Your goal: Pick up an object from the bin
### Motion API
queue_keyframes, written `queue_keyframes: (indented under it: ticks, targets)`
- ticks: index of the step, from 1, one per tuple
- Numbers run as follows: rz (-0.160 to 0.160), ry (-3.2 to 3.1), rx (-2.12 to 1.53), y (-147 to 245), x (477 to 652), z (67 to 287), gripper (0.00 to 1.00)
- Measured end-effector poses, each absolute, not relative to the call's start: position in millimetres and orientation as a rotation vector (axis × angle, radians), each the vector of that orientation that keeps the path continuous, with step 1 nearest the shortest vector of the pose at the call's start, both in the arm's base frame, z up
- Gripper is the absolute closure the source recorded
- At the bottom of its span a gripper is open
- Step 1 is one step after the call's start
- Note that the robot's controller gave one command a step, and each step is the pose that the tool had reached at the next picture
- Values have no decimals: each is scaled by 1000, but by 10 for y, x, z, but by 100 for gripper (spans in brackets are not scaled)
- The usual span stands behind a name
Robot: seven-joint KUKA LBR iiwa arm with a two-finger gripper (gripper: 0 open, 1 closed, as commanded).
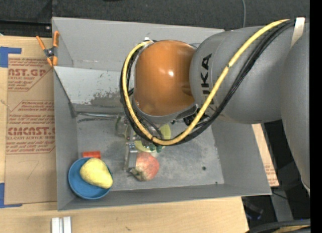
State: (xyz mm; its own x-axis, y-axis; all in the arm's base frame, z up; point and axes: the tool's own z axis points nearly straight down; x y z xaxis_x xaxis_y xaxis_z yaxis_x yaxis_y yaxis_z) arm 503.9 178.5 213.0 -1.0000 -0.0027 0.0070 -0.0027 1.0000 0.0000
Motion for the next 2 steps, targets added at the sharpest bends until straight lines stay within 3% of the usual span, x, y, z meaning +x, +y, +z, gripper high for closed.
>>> queue_keyframes:
  ticks: [1,2]
  targets:
    - [-2,-3142,0,1772,5058,2175,0]
    - [2,-3116,-307,2264,4839,1414,0]
